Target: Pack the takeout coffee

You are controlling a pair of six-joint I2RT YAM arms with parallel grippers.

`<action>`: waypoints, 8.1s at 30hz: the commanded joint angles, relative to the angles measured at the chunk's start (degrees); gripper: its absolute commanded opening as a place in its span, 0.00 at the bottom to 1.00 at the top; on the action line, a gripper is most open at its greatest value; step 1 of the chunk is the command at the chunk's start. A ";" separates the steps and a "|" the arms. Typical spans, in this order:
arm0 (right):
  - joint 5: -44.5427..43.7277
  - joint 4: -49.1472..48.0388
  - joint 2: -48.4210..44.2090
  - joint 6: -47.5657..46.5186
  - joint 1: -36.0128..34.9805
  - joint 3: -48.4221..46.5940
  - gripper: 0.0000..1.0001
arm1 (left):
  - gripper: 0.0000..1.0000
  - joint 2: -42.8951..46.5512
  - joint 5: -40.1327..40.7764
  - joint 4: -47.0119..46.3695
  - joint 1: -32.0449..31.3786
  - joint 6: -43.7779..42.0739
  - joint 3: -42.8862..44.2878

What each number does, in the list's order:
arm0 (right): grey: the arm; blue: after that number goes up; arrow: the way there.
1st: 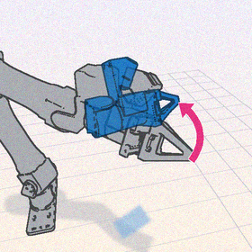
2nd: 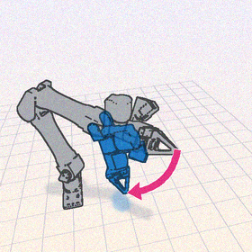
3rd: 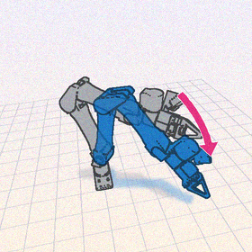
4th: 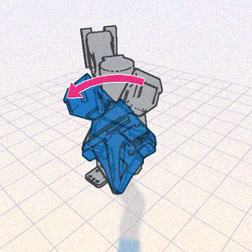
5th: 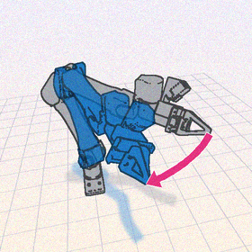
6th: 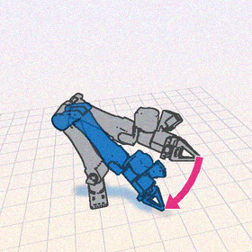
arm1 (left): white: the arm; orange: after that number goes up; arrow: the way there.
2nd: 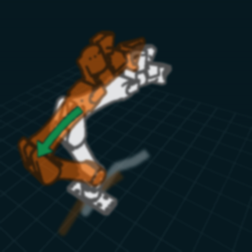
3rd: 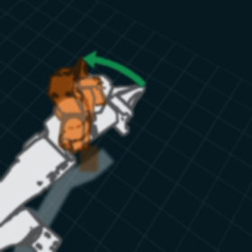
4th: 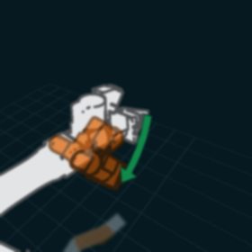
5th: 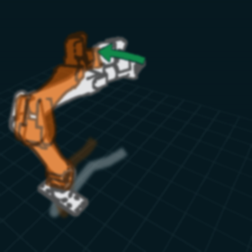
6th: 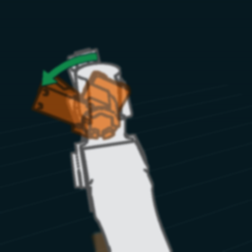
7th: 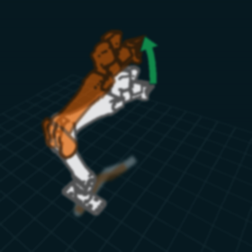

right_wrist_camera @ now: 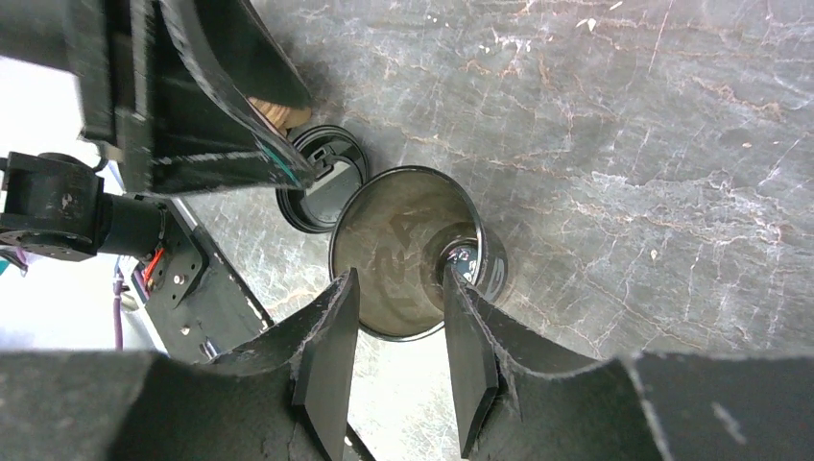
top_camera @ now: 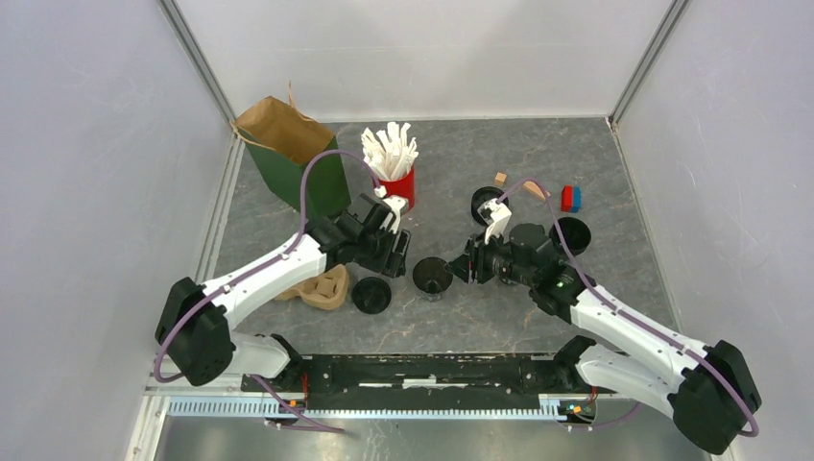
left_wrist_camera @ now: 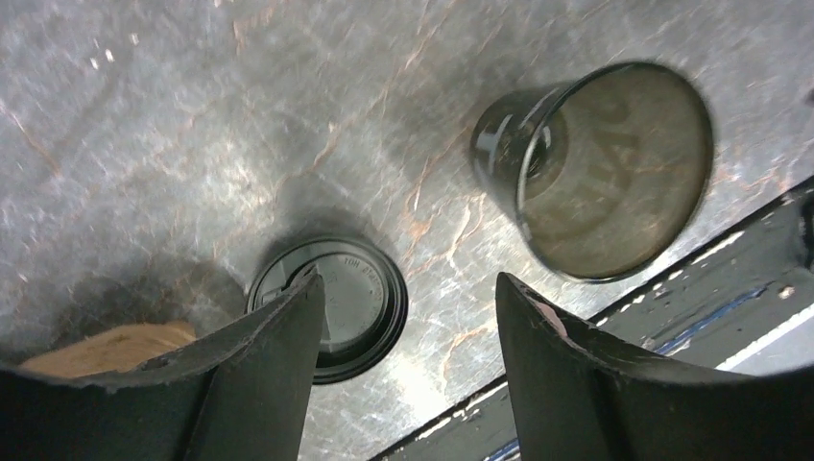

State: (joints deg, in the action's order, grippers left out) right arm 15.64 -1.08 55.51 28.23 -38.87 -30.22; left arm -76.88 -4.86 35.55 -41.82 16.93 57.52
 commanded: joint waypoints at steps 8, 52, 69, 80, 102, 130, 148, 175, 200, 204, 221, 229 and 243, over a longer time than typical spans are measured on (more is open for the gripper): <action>-2.50 0.92 -4.72 -2.80 -0.22 -3.73 0.44 | 0.65 -2.67 2.85 -1.65 -6.47 5.20 -7.45; -4.56 0.72 -8.66 -2.65 -0.24 -3.01 0.45 | 0.44 -2.32 9.74 -1.76 -13.90 7.47 -10.50; -4.45 0.81 -8.94 -2.70 -0.23 -3.27 0.45 | 0.40 -5.36 10.63 -4.62 -16.34 5.66 -13.24; -4.90 0.74 -9.22 -2.85 -0.23 -2.84 0.47 | 0.02 -4.13 10.54 -3.47 -16.83 6.05 -12.34; 4.74 -46.66 -15.58 -17.47 -7.97 14.71 0.98 | 0.02 30.61 0.32 -13.76 -11.53 20.00 -5.43; 3.86 -56.26 -11.60 -26.97 -13.60 14.67 0.98 | 0.02 27.03 -23.70 -35.22 -11.12 26.05 -8.29; 2.89 -57.36 -11.57 -26.30 -14.04 16.12 0.98 | 0.02 27.57 -20.16 -35.29 -11.17 25.96 -8.82; -1.19 -59.28 -10.46 -23.53 -14.47 17.12 0.79 | 0.02 28.47 -16.93 -41.26 -11.17 27.81 -11.81; -3.56 -50.15 -12.20 -24.02 -14.47 16.53 0.71 | 0.07 28.05 -13.69 -34.07 -11.17 23.67 -11.63; -8.42 -40.25 -12.96 -22.52 -14.48 13.72 0.73 | 0.25 26.61 -3.32 -19.66 -11.16 18.10 -8.18; -13.36 -24.25 -19.95 -22.92 -14.52 8.74 0.75 | 0.44 14.61 19.80 1.28 -10.02 20.01 -13.45; -14.21 -22.08 -22.59 -23.45 -14.48 7.41 0.75 | 0.42 5.20 18.69 -1.99 -7.04 19.99 -15.94; -14.84 -20.12 -22.46 -24.36 -14.48 6.93 0.77 | 0.39 1.45 15.17 -9.62 -4.71 19.55 -19.80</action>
State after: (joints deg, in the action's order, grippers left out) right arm 2.20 -20.78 33.17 4.62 -53.15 -20.82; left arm -75.16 11.40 30.61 -46.94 34.68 38.79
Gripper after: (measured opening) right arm 0.766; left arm 0.396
